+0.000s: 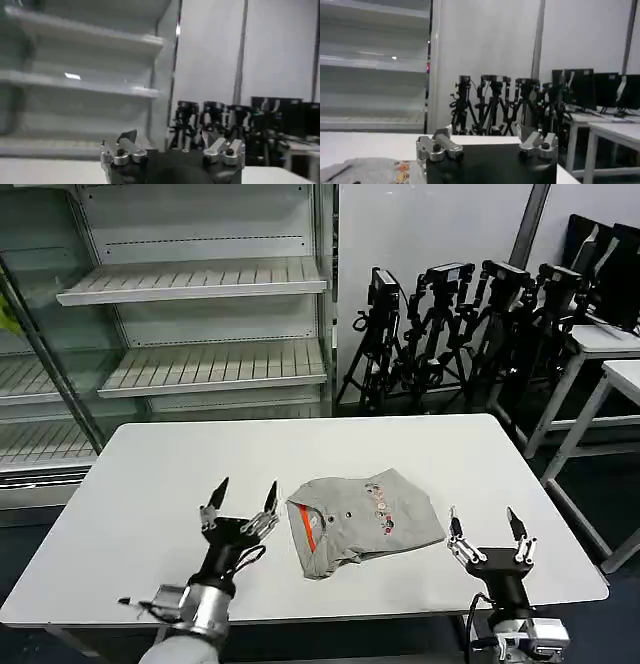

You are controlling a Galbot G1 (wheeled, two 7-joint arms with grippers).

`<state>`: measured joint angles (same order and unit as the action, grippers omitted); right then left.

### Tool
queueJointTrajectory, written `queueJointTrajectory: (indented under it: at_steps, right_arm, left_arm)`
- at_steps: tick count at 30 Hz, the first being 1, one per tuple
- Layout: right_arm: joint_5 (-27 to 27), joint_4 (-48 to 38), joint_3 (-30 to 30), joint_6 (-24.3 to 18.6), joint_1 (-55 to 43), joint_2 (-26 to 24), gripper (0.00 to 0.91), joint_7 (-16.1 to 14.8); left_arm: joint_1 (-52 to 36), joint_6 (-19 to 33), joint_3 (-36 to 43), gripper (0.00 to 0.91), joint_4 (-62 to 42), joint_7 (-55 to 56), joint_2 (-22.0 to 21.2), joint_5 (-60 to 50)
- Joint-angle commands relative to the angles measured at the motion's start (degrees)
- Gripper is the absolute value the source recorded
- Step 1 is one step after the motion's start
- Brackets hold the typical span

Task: Fold and organize the clothes.

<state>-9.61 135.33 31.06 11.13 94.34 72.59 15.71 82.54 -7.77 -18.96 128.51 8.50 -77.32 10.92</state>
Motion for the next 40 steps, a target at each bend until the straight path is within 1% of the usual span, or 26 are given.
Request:
queueJointTrajectory:
  at_steps: [1,9,13,17,19,24,34,35,36,37,40]
  right_arm:
    - [3.79,0.59,-0.34,-1.76,1.11,0.67,0.907,0.09]
    - [4.18,0.71,-0.55,-2.13,1.35,0.92,0.907,0.11]
    - [4.24,1.6,-0.76,-1.94,2.24,0.88,0.907,-0.67]
    - [3.4,3.15,-0.97,-0.45,2.8,1.23,0.907,-0.56]
    - [2.05,3.72,-0.62,0.02,3.37,1.14,0.907,-1.24]
    - [2.21,4.42,-0.67,1.25,4.74,1.51,0.907,-0.85]
    - [2.31,3.57,-0.87,3.1,4.17,1.8,0.907,-1.5]
    - [2.03,3.53,-0.84,3.39,4.14,1.84,0.907,-1.62]
    - [0.29,3.24,-0.75,3.57,3.82,2.02,0.907,-2.29]
    - [-0.16,2.87,-0.83,3.05,3.53,2.22,0.907,-2.09]
    - [1.32,2.24,-0.91,2.94,2.98,2.45,0.907,-1.85]
  left_arm:
    - [9.98,6.0,-3.24,0.907,4.6,-0.3,-1.3,-11.92]
    - [12.18,6.04,-1.87,0.907,5.82,-0.47,-2.59,-14.63]
    - [12.94,6.03,-1.76,0.907,6.09,-0.36,-3.04,-15.4]
    - [13.59,5.97,-2.33,0.907,6.17,-0.3,-2.89,-15.49]
    - [13.97,5.91,-2.57,0.907,6.32,-0.27,-2.84,-15.57]
    - [14.87,6.07,-3.14,0.907,6.42,-0.23,-3.23,-16.61]
    - [14.71,6.46,-3.83,0.907,4.51,-0.14,-3.84,-16.91]
    - [14.75,6.57,-3.8,0.907,4.11,-0.14,-3.94,-17.0]
    - [14.9,6.75,-3.73,0.907,3.9,-0.12,-4.06,-17.06]
    - [15.06,6.86,-3.69,0.907,3.77,-0.08,-4.09,-17.05]
    - [15.13,6.98,-3.5,0.907,3.64,-0.14,-4.05,-17.11]
